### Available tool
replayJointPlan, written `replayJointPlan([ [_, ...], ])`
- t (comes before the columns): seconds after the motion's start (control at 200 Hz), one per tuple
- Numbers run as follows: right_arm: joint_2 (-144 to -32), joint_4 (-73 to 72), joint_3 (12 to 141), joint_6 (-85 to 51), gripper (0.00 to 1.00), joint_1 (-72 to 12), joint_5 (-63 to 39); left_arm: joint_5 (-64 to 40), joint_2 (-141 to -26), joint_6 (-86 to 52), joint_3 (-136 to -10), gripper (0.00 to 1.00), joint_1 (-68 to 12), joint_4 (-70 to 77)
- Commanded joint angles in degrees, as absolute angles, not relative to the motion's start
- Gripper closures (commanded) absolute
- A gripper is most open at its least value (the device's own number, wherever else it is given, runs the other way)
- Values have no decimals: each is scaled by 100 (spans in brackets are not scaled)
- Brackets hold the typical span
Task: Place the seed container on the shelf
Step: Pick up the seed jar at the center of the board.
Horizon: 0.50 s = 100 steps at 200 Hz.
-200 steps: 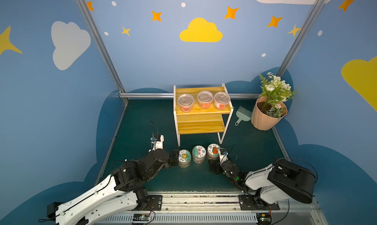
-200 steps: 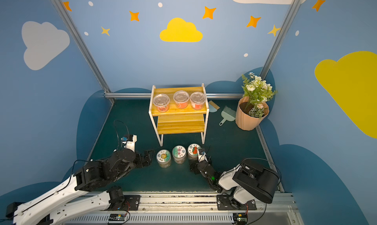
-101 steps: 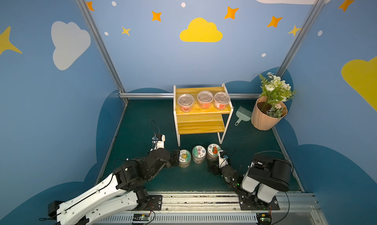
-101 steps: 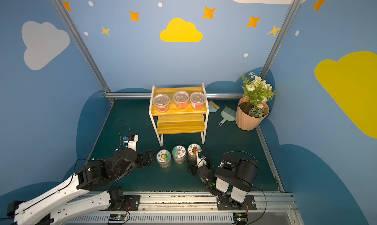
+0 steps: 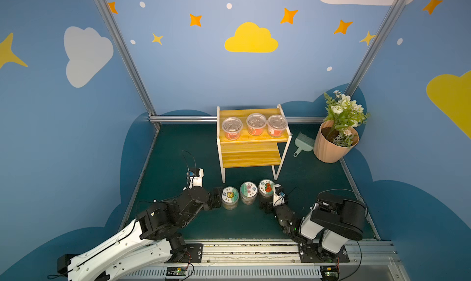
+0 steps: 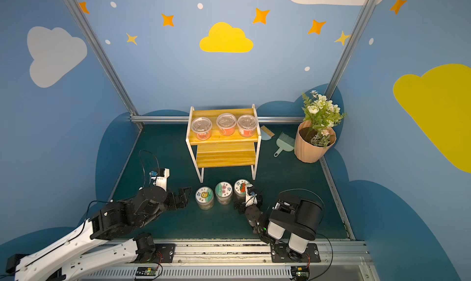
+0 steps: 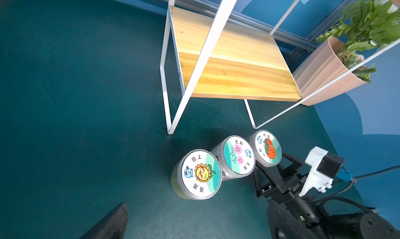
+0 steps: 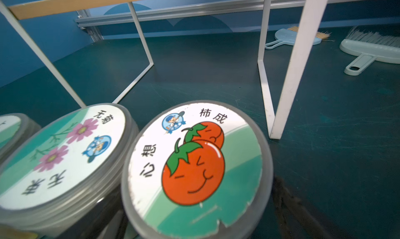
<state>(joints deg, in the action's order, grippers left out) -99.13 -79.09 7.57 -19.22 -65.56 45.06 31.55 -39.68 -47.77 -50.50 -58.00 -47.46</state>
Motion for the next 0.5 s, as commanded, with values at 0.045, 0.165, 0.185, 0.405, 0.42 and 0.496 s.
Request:
replayJointPlan([
  [0.045,-10047,-8067,888,-1925,2,-6544,4882,3190,-3920,-4687,-5210,0,-5792,-4851],
  [0.165,-9875,-8064,736,-1996,2,-6557,5211,3182,-3940,-4663,-5229,0,-5791,-4869],
  [0.185,-9824,-8063,684,-1998,2,-6557,5251,3182,-3944,-4660,-5230,0,-5786,-4882],
  [0.405,-9106,-7968,94,-1881,2,-6563,5393,3182,-3964,-4719,-5188,0,-5791,-4870],
  [0.42,-9060,-7924,69,-1889,2,-6564,5382,3177,-3964,-4722,-5179,0,-5793,-4862],
  [0.496,-8783,-7512,31,-1941,2,-6565,5222,3169,-3964,-4738,-5151,0,-5801,-4826],
])
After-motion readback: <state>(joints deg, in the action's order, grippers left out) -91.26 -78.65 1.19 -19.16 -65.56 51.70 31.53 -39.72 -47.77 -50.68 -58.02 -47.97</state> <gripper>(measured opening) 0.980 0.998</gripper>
